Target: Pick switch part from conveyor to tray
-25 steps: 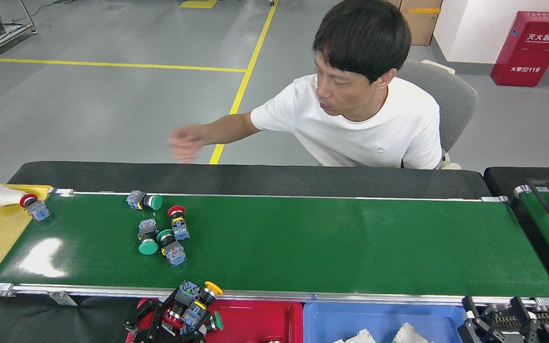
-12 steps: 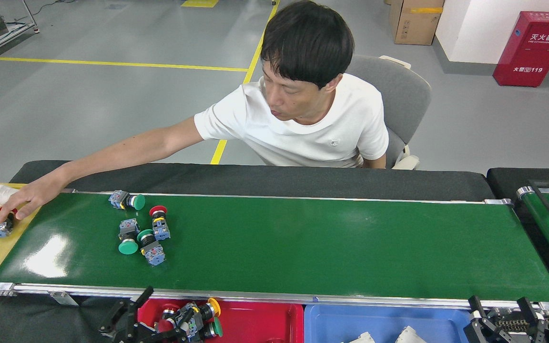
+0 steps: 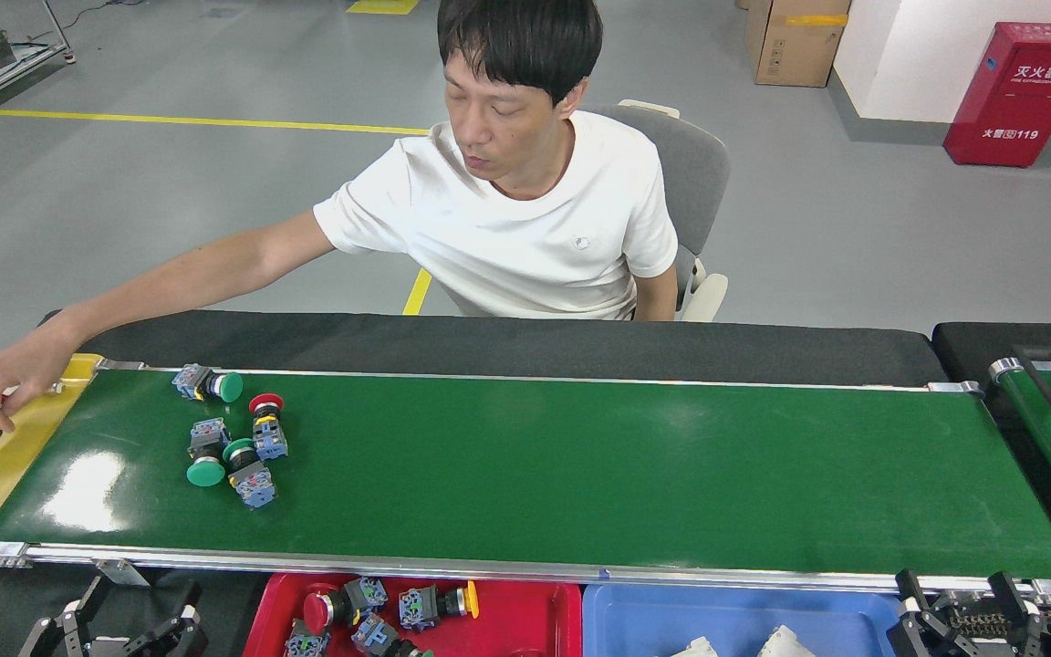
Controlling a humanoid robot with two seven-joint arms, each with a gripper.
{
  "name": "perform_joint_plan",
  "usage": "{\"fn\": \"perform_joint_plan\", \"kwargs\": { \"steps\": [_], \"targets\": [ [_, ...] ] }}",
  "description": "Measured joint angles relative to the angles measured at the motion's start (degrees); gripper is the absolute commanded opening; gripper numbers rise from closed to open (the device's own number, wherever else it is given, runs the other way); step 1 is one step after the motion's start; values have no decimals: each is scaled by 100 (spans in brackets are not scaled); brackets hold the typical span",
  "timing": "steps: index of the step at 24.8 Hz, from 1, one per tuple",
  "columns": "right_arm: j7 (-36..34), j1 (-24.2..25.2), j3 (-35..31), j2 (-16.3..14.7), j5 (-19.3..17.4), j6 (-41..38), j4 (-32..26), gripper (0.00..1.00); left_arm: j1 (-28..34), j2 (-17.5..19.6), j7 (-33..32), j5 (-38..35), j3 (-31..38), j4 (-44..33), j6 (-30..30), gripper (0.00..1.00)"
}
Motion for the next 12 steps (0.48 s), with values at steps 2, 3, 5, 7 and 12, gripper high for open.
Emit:
{"fn": "perform_joint_plan", "kwargs": {
  "steps": [2,3,5,7,12],
  "targets": [
    [0,-1,0,-1,0,-12,1,99,-296,3,-25,-172,-179,178,188,100],
    [2,-2,1,-1,0,-17,3,98,-507,3,-36,-290,-303,352,292,100],
    [22,-6,1,-1,0,-19,10,98,-909,11,-50,-452,-454,740,423,100],
    [62,-42,1,-1,0,-21,22,99,-1266,62,-56,-549,-494,1193,522,100],
    [152,-316,10,-4,0,-24,130,98,-2171,409,-71,-630,-509,2407,746,100]
  ]
}}
